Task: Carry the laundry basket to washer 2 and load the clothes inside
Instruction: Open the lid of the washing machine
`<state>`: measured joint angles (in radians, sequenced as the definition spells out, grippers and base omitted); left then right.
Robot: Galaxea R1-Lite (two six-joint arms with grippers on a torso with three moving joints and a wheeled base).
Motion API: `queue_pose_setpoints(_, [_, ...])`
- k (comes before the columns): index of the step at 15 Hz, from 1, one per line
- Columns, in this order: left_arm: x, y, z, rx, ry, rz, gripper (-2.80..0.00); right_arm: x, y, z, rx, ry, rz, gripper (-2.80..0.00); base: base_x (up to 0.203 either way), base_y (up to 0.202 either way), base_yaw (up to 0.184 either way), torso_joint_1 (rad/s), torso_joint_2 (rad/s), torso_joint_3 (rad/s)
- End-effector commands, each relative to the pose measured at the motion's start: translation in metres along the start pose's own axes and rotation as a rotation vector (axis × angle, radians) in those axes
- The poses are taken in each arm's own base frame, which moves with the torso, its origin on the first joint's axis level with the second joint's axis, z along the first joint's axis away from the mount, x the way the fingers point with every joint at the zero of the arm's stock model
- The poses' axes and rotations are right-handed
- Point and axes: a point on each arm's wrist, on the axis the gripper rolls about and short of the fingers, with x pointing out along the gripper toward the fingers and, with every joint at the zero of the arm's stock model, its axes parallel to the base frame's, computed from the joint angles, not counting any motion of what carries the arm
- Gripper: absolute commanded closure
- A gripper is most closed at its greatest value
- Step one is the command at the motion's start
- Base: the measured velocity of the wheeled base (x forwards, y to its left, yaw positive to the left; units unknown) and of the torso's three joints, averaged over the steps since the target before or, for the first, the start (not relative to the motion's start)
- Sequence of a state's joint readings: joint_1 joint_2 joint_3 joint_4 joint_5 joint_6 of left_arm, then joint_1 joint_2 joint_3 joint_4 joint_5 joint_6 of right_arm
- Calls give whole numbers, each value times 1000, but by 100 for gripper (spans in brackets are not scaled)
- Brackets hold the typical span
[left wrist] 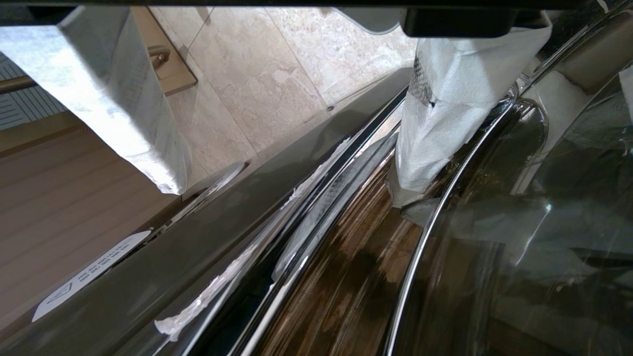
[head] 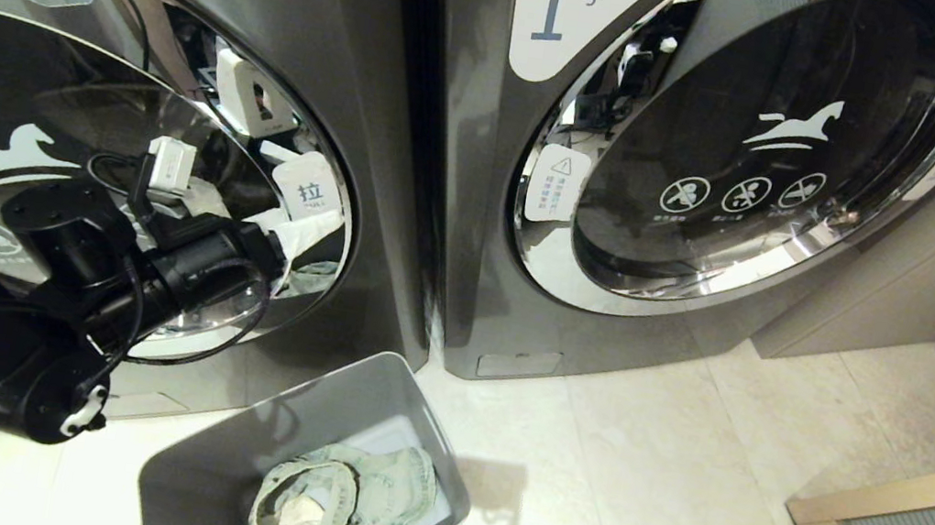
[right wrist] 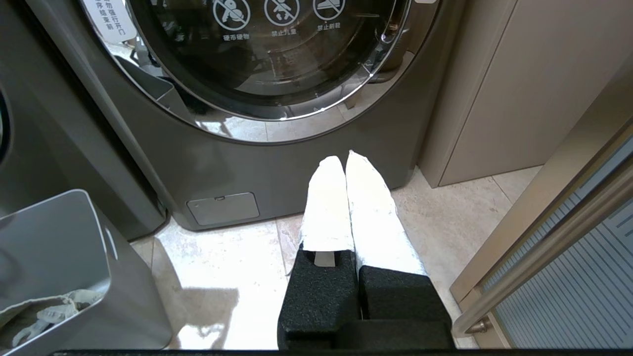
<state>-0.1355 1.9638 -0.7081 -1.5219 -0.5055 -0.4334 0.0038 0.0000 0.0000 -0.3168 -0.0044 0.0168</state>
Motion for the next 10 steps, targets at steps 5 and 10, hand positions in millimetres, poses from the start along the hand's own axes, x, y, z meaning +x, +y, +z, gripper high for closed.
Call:
queue_pose_setpoints(5, [4, -1, 1, 4, -9, -16, 0, 1, 0, -11, 0, 39, 0, 0, 0, 0, 0, 0, 0, 0])
queue_pose_setpoints(10, [9, -2, 1, -1, -15, -32, 0, 1, 0, -11, 0, 39, 0, 0, 0, 0, 0, 0, 0, 0])
